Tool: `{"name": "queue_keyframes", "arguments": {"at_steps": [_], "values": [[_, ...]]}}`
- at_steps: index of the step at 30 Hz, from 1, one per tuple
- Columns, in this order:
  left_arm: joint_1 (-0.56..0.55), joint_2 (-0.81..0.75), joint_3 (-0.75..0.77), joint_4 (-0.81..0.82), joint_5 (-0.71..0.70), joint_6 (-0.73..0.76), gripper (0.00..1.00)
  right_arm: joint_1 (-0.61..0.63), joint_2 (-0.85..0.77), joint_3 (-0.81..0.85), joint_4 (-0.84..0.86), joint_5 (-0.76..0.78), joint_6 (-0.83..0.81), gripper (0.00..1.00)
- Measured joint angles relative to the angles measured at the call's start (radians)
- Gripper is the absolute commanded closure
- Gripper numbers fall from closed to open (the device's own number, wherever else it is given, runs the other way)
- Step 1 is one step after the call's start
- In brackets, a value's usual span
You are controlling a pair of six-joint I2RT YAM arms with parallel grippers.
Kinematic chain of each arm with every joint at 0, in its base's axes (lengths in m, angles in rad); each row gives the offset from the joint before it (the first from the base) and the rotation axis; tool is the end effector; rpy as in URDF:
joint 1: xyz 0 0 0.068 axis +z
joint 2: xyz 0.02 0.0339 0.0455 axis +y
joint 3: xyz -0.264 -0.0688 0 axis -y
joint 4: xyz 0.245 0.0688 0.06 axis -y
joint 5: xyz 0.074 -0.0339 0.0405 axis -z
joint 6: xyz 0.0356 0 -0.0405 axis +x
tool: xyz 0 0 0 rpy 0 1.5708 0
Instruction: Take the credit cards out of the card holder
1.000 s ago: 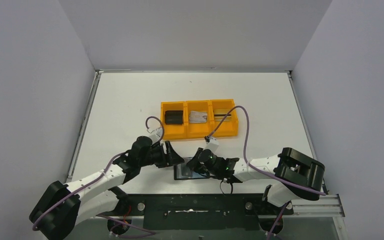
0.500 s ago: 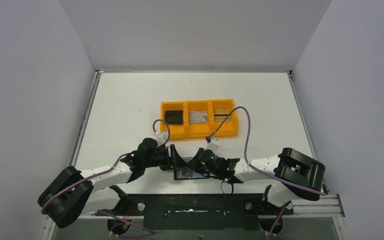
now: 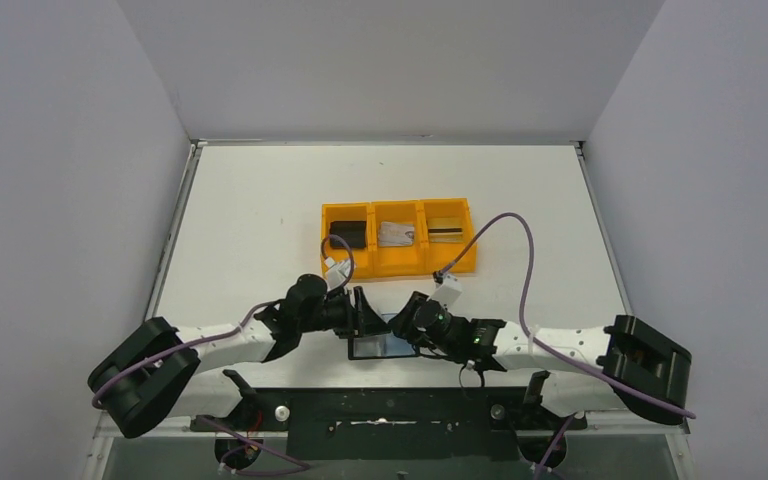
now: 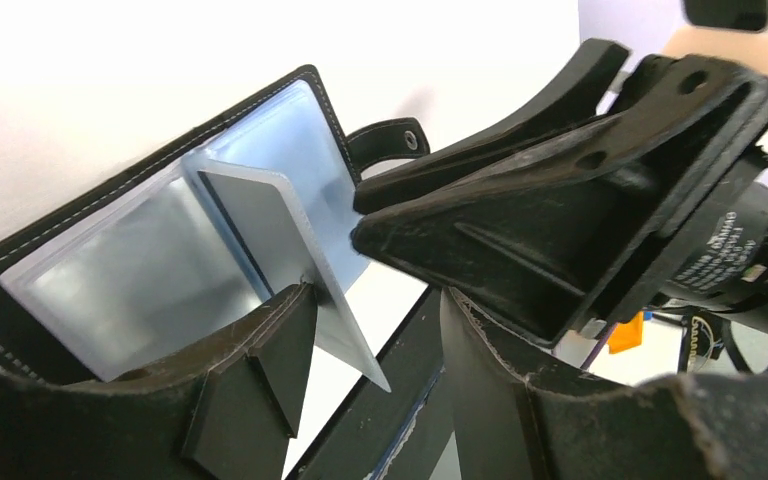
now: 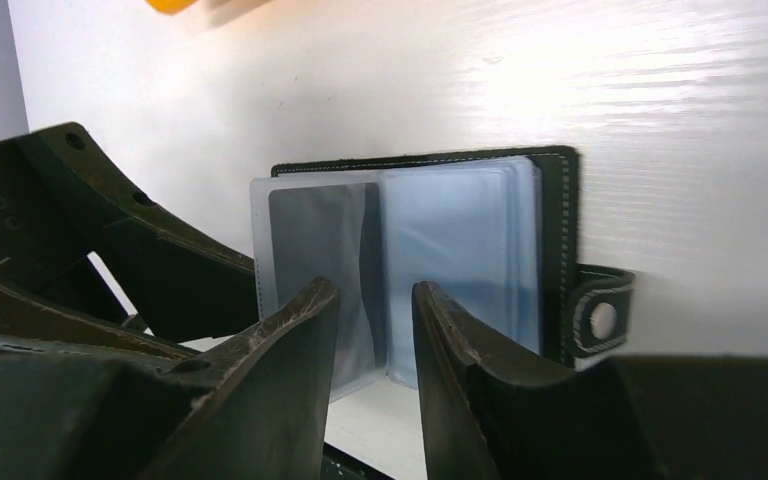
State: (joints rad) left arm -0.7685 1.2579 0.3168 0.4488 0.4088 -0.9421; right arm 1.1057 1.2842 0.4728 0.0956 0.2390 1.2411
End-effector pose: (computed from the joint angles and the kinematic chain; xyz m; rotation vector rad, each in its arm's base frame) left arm 0.1523 -0.1669 0.1516 0.0867 2.3672 -1.3814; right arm 0.1150 0.2103 0.1591 0.2992 2.4335 0.9147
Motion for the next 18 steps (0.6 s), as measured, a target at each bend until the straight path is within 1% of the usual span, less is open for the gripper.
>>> {"name": "queue_keyframes", "arguments": {"at_steps": [9, 10, 11, 14, 18], "values": [[-0.069, 0.151, 0.074, 0.034, 0.001, 0.002, 0.52, 0.063, -0.235, 0.001, -0.275, 0.2, 0.09, 0.65], [-0.074, 0.167, 0.079, 0.035, 0.001, 0.002, 0.51, 0.069, -0.261, 0.0, -0.293, 0.216, 0.095, 0.65], [-0.077, 0.177, 0.081, 0.035, 0.001, 0.002, 0.48, 0.073, -0.283, 0.0, -0.303, 0.229, 0.097, 0.65], [-0.082, 0.174, 0.083, 0.02, -0.011, 0.008, 0.48, 0.075, -0.331, -0.008, -0.305, 0.246, 0.09, 0.65], [-0.081, 0.103, 0.098, -0.075, -0.072, 0.035, 0.45, 0.08, -0.328, -0.012, -0.29, 0.245, 0.055, 0.65]]}}
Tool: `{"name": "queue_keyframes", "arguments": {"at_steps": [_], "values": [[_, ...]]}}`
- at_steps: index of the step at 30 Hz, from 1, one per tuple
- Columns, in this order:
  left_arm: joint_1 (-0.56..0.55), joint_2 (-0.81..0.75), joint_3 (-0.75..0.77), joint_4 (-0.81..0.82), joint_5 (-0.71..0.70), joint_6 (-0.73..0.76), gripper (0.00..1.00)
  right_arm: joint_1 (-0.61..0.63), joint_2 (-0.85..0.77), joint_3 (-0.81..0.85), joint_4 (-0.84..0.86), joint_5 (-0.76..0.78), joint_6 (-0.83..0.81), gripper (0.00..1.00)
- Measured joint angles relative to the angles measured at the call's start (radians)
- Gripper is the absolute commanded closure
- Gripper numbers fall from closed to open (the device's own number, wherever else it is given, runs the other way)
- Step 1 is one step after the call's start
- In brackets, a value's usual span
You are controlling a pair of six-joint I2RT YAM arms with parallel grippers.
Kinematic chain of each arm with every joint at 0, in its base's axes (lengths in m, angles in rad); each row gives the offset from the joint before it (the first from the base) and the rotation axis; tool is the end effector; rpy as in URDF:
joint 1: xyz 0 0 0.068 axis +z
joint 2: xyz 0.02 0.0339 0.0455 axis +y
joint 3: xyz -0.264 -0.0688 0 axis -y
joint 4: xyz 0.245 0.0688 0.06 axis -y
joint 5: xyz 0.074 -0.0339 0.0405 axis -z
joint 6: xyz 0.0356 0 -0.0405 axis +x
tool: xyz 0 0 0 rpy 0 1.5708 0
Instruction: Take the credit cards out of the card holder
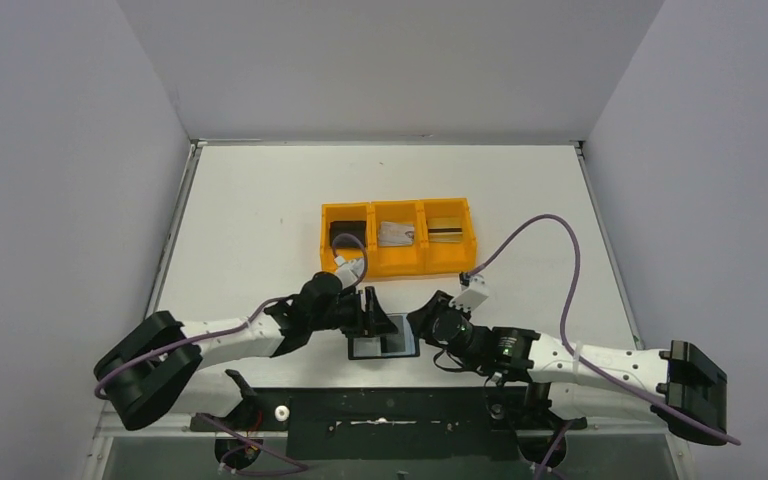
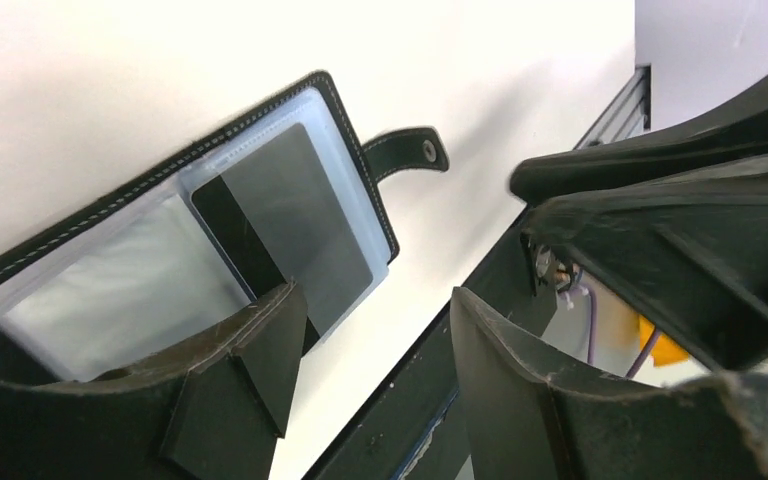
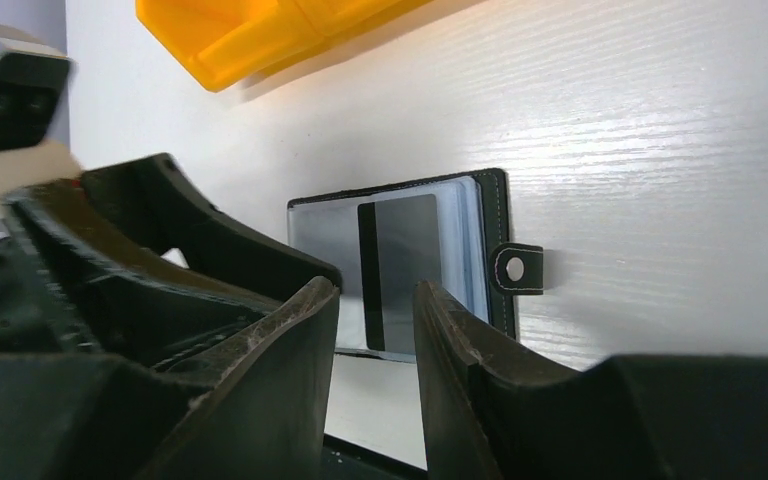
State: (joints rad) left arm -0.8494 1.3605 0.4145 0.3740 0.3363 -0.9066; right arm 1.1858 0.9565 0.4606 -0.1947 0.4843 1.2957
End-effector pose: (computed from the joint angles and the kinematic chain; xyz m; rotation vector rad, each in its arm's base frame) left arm 0.1545 -0.1935 0.1498 0.1557 2.4399 -1.2858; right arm 0.0879 0.1728 0.1982 0.3912 2.2688 0.8357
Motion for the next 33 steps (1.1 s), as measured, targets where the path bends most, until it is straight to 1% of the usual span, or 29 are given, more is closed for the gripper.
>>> {"name": "queue_keyframes", "arguments": {"at_steps": [3, 7, 11, 13, 17, 21, 26, 33], "values": [[0.004, -0.115, 0.011, -0.105, -0.084, 0.021, 0.44, 0.001, 0.045, 0.006, 0.019, -0.005, -0.03, 0.65], [0.044, -0.27, 0.006, -0.232, -0.2, 0.025, 0.44, 0.01, 0.167, 0.065, 0.029, -0.027, -0.08, 0.65], [0.115, -0.395, -0.055, -0.281, -0.231, 0.019, 0.44, 0.024, 0.296, 0.165, 0.036, -0.046, -0.114, 0.65], [0.135, -0.423, -0.087, -0.298, -0.225, 0.018, 0.44, 0.028, 0.349, 0.206, 0.038, -0.052, -0.118, 0.65], [0.139, -0.397, -0.096, -0.322, -0.19, 0.021, 0.45, 0.028, 0.452, 0.269, 0.021, -0.059, -0.116, 0.66], [0.139, -0.308, -0.089, -0.328, -0.156, 0.029, 0.46, 0.027, 0.507, 0.293, -0.032, -0.058, -0.098, 0.66], [0.137, -0.233, -0.082, -0.329, -0.124, 0.038, 0.48, 0.021, 0.517, 0.294, -0.095, -0.058, -0.062, 0.66], [0.124, -0.22, -0.079, -0.325, -0.104, 0.047, 0.49, 0.009, 0.517, 0.251, -0.094, -0.067, -0.023, 0.67]]}}
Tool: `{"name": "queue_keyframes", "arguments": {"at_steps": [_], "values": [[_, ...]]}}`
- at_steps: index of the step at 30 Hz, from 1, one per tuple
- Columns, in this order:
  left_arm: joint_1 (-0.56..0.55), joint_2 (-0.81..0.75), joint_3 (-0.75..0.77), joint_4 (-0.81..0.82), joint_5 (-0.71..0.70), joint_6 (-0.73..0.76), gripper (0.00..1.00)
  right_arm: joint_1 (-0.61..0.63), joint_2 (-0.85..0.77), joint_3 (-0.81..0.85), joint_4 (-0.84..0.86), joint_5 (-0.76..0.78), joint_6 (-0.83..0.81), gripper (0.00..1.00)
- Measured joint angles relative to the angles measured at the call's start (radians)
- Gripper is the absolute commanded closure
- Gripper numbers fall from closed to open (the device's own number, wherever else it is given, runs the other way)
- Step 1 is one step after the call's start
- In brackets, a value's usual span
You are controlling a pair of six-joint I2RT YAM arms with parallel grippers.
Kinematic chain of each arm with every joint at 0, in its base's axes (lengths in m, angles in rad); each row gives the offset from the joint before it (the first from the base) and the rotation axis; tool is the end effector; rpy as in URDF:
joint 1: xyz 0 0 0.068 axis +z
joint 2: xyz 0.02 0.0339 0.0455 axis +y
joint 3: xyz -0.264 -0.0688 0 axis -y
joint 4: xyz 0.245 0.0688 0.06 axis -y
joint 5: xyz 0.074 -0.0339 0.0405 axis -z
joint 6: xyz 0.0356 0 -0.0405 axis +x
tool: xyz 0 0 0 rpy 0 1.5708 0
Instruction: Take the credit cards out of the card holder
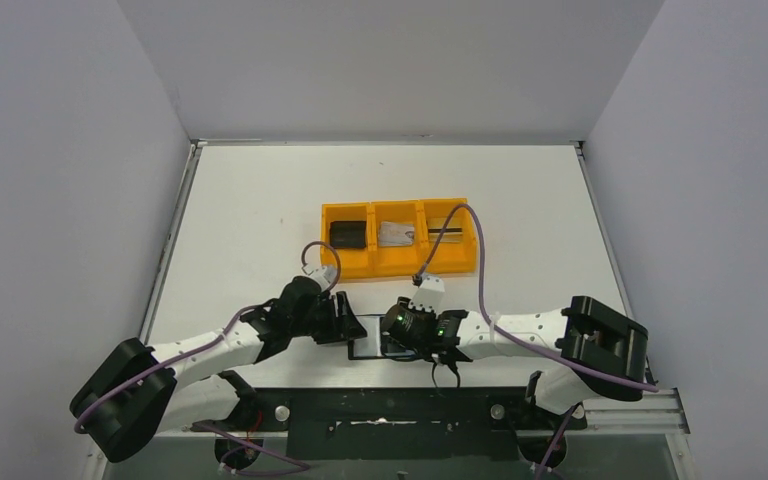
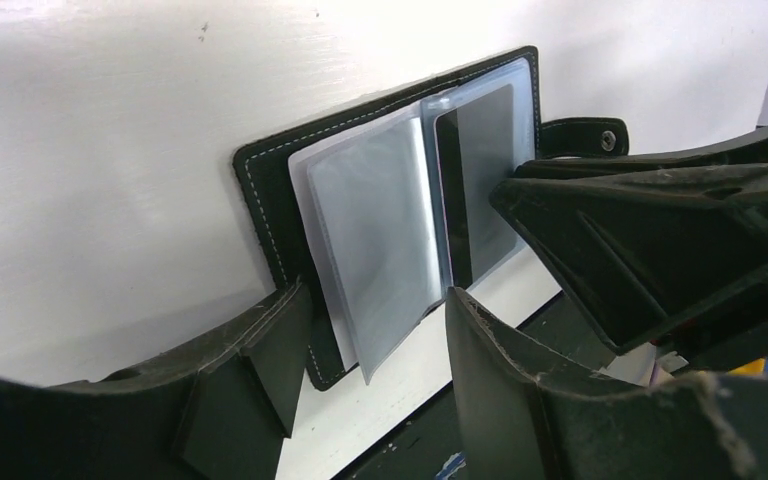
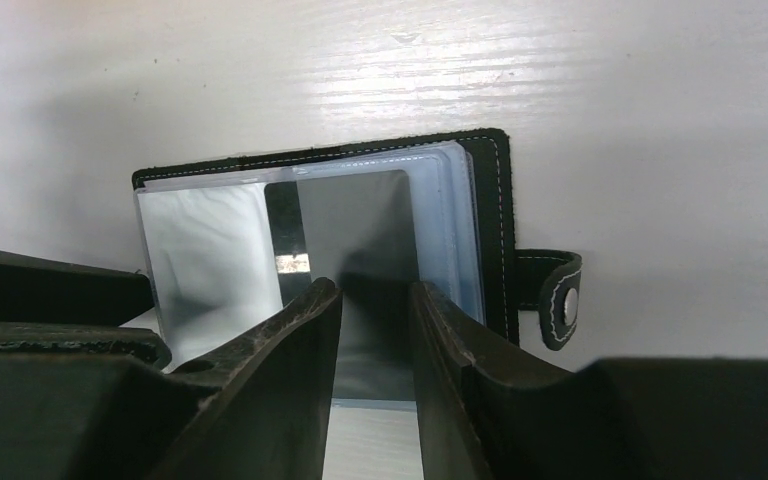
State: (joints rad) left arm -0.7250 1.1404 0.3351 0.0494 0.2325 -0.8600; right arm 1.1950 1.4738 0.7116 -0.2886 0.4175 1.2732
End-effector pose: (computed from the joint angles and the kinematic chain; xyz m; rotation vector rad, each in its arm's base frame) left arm 0.1457 -0.1400 0.1438 -0.0437 2.5514 -0.9922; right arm 0.1111 0.2422 0.1580 0.2428 2.5375 0.4609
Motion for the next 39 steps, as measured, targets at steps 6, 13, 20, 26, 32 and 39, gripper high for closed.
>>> {"name": "queue_keyframes", "arguments": {"at_steps": [6, 13, 20, 26, 32, 39], "values": [[-0.008, 0.03, 0.008, 0.031, 0.012, 0.001, 0.49, -0.003, 0.006, -0.009, 0.008, -0.005, 0.023, 0.69], [-0.018, 0.114, 0.014, 0.113, 0.028, -0.013, 0.64, -0.004, 0.006, -0.023, 0.037, -0.006, 0.034, 0.69], [-0.034, 0.128, -0.003, 0.169, 0.027, -0.044, 0.86, -0.004, 0.003, -0.038, 0.068, -0.006, 0.045, 0.69], [-0.04, 0.117, -0.003, 0.164, 0.016, -0.043, 0.93, -0.01, -0.009, -0.05, 0.079, -0.007, 0.049, 0.69], [-0.04, 0.069, 0.024, 0.043, -0.055, 0.002, 0.67, -0.012, -0.041, -0.064, 0.061, -0.008, 0.045, 0.67], [-0.05, 0.029, 0.101, -0.11, -0.161, 0.034, 0.57, -0.029, -0.063, -0.079, 0.047, -0.008, 0.045, 0.67]]}}
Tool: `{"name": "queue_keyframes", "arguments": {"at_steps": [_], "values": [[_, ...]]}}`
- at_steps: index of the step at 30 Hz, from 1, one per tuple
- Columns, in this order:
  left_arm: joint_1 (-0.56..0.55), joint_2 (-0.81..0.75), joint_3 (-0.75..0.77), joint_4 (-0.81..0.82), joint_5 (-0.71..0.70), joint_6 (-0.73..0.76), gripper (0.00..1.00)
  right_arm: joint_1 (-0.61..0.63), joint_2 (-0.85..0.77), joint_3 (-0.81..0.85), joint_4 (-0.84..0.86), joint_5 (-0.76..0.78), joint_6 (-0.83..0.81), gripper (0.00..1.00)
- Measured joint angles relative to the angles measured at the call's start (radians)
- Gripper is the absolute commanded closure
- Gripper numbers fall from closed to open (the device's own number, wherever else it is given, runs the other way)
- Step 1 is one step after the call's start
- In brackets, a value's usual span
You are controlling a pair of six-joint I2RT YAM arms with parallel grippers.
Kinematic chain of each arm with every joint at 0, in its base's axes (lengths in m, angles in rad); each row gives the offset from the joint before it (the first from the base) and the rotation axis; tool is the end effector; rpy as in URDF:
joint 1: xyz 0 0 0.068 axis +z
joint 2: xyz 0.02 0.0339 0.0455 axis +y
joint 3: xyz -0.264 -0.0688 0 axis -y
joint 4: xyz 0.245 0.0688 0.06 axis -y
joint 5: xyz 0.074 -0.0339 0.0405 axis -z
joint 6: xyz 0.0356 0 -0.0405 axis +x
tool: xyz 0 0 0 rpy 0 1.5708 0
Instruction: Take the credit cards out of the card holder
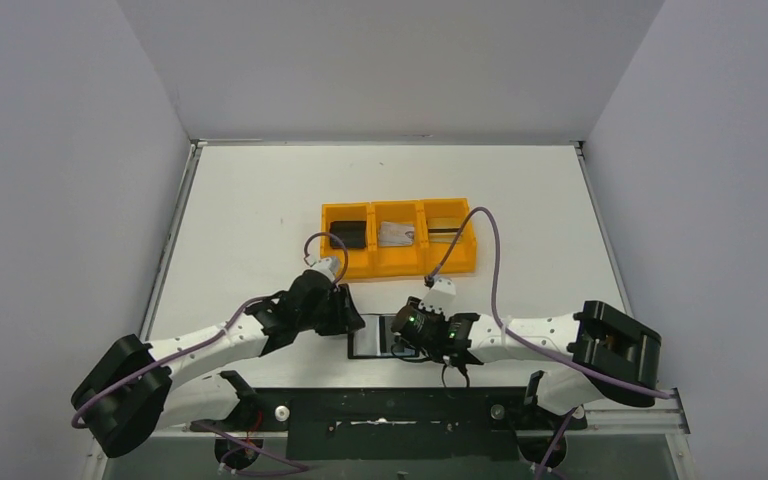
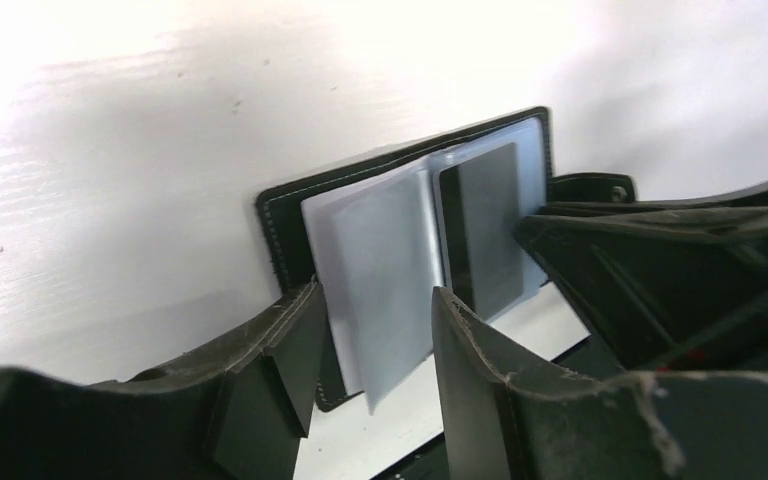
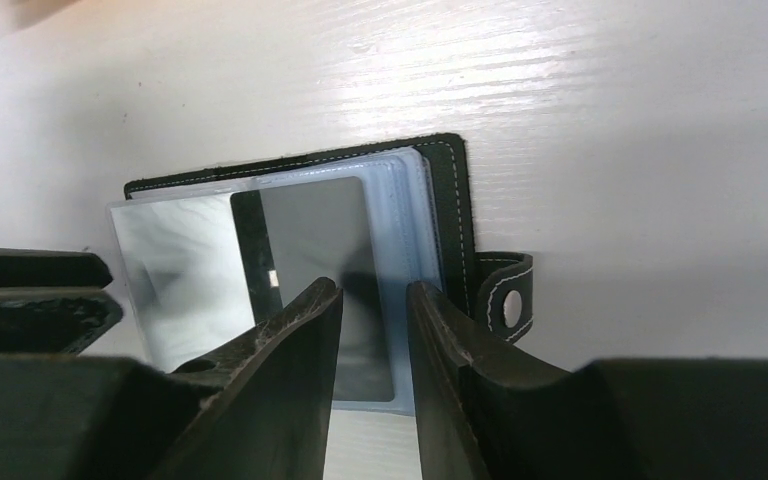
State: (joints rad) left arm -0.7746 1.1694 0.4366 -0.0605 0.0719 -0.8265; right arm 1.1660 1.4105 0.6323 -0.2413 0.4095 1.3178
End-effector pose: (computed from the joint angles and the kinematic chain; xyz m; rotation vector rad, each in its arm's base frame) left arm 0.1525 -0.1528 0.1592 -0.0284 2.5313 -0.8075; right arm 0.1116 0.2245 0.1540 0.3410 2.5188 0.5090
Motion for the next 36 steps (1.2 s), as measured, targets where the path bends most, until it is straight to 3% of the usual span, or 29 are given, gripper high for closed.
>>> {"name": "queue_keyframes", "arguments": {"at_steps": [10, 16, 25, 36], "values": [[-0.066, -0.035, 0.084, -0.01, -0.002, 0.02, 0.56, -0.011, -0.014, -0.042, 0.058, -0.008, 0.001, 0.72], [-0.074, 0.055, 0.063, 0.091, 0.084, -0.002, 0.57, -0.016, -0.022, -0.058, 0.083, -0.017, 0.002, 0.73], [-0.076, 0.106, -0.006, 0.178, 0.093, -0.06, 0.57, -0.022, -0.035, -0.081, 0.115, -0.031, 0.002, 0.76], [-0.082, 0.208, -0.062, 0.364, 0.097, -0.138, 0.71, -0.022, -0.035, -0.085, 0.121, -0.035, 0.002, 0.79]]}}
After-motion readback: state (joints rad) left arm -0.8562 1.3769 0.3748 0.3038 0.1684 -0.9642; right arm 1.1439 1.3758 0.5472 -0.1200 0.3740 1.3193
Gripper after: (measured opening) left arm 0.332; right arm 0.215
